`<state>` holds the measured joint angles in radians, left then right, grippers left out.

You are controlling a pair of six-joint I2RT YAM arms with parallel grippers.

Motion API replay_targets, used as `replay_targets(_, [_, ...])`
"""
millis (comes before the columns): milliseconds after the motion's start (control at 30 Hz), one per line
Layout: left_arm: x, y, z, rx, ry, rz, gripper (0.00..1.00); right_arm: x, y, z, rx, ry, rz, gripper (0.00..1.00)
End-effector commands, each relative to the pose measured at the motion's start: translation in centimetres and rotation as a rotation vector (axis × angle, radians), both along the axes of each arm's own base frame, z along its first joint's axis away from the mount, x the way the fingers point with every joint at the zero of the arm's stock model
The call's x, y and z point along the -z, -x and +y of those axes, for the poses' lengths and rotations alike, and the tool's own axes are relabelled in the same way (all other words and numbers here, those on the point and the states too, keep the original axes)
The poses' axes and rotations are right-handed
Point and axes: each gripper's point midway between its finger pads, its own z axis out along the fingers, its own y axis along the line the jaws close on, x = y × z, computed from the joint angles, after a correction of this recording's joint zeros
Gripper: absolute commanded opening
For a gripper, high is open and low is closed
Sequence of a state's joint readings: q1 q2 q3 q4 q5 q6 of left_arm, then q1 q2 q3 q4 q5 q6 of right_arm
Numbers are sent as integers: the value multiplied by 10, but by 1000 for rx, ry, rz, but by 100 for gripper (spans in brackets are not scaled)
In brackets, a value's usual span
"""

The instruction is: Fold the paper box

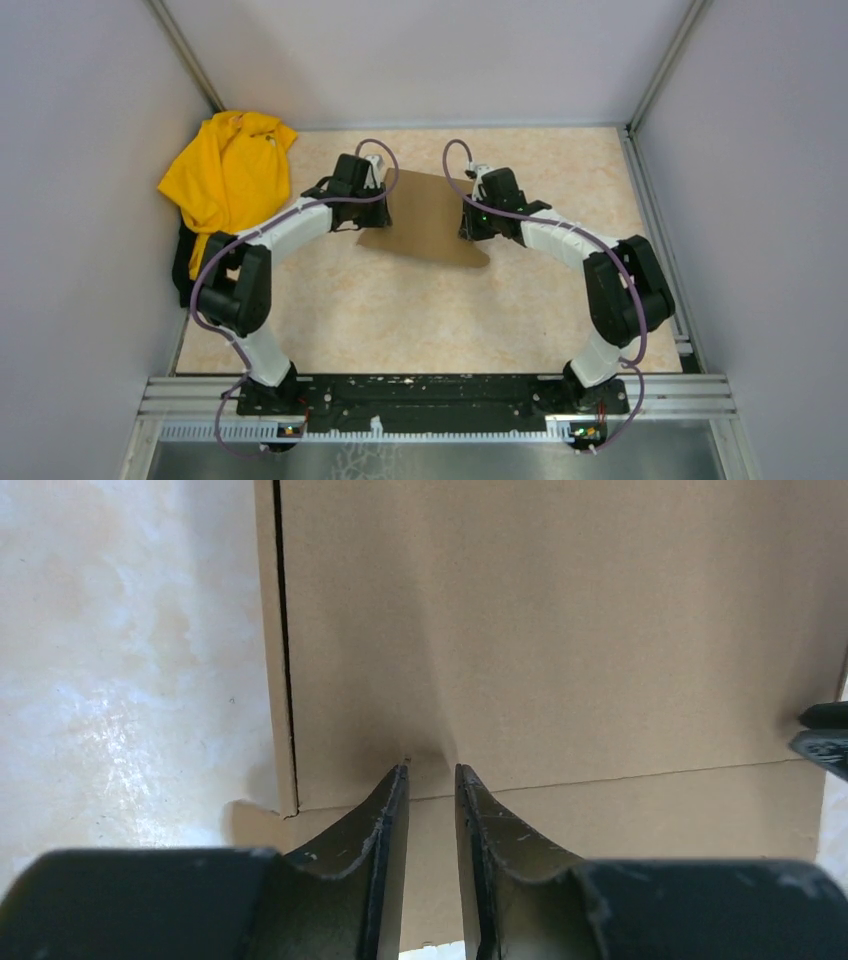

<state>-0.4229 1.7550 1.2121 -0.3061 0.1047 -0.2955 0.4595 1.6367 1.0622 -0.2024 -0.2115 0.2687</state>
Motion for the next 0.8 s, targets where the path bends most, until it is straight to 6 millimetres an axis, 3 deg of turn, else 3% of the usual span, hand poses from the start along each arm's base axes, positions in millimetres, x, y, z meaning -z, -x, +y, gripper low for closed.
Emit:
replay_targets(0, [11, 5, 0, 0, 6, 26, 29, 3, -9, 0, -20, 13, -8, 17])
replay_targets(100, [0, 14, -1, 10, 31, 16, 30, 1, -6, -4, -11, 17, -19, 17])
replay_targets(167, [-20, 16, 0, 21, 44, -31, 32, -7, -6, -9, 10, 21, -43, 17])
replay_targets(400, [-79, 8, 31, -49, 36, -158, 48, -54, -13, -39, 118, -74, -147, 25])
replay_targets(500, [-86, 7, 51, -108, 36, -202, 51, -57, -12, -59, 182, -96, -161, 30])
replay_targets(600, [-77, 7, 72, -184, 65, -199, 59, -42, -7, -71, 220, -136, -138, 39])
replay_targets(633, [-74, 6, 75, -200, 96, -197, 59, -38, -6, -74, 226, -156, -131, 43])
replay_targets(667, [-66, 8, 77, -218, 133, -187, 60, -33, -4, -76, 233, -182, -122, 53])
replay_targets(700, [-62, 7, 77, -223, 171, -189, 62, -30, -3, -76, 228, -216, -117, 76])
replay_targets(733, [-59, 6, 74, -215, 209, -192, 65, -28, -1, -76, 221, -255, -114, 90])
replay_targets(767, [-56, 6, 71, -202, 240, -189, 68, -26, 0, -76, 218, -294, -111, 95])
